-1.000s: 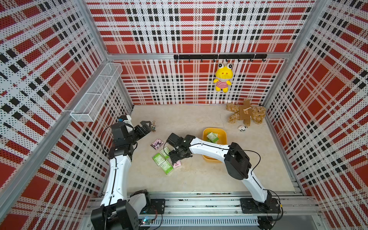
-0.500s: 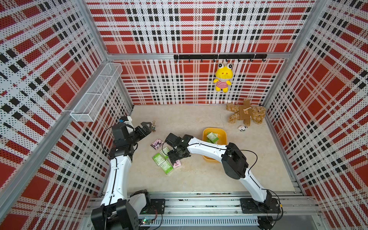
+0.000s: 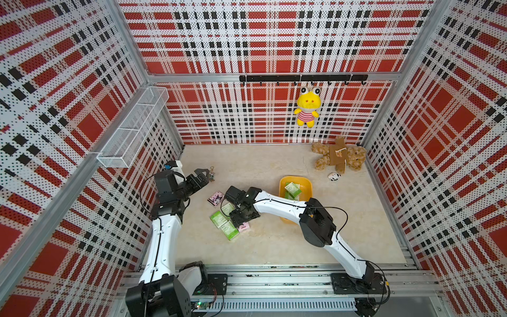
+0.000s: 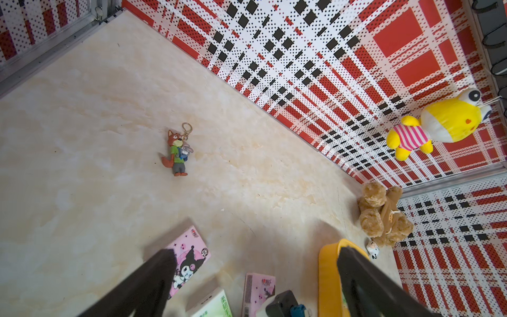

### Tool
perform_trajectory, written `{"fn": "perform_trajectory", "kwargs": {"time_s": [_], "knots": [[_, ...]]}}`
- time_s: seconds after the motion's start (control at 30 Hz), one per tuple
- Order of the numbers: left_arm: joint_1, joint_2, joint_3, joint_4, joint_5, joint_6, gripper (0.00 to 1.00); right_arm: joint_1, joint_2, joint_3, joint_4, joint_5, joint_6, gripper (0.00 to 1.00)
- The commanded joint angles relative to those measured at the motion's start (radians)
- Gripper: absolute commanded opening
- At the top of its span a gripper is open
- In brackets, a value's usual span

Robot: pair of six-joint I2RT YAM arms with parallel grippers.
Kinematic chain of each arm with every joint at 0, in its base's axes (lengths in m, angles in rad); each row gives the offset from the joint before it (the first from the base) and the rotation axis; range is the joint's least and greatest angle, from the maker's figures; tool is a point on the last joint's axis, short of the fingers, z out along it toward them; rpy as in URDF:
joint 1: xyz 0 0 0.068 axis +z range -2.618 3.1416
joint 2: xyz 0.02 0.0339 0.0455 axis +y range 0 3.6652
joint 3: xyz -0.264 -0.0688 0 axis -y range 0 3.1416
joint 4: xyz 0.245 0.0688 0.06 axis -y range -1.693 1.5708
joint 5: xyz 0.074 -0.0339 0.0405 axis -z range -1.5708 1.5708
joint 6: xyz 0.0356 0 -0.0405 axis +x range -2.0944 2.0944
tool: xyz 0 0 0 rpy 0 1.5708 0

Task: Put the pocket tissues into the storage box
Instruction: Pick up the pocket tissues from the center of the board.

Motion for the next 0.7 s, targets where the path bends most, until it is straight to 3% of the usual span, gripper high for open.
{"fn": "perform_trajectory", "kwargs": {"time_s": [0.0,0.23,0.4,0.67], "knots": [[-0.001,-0.019,-0.016,0.02,0.011,0.016,0.99,0.009,0.019,0.016,-0.032,0.021,0.008,0.73],[-0.001,-0.025,-0.013,0.018,0.012,0.016,0.99,0.009,0.041,0.035,-0.071,0.036,0.014,0.66],[-0.001,-0.037,-0.016,0.013,0.014,0.011,0.99,0.009,0.023,0.017,-0.061,0.043,0.014,0.46],[0.001,-0.077,0.025,-0.035,0.029,-0.016,0.99,0.002,-0.152,-0.141,0.105,0.025,0.02,0.42]]}}
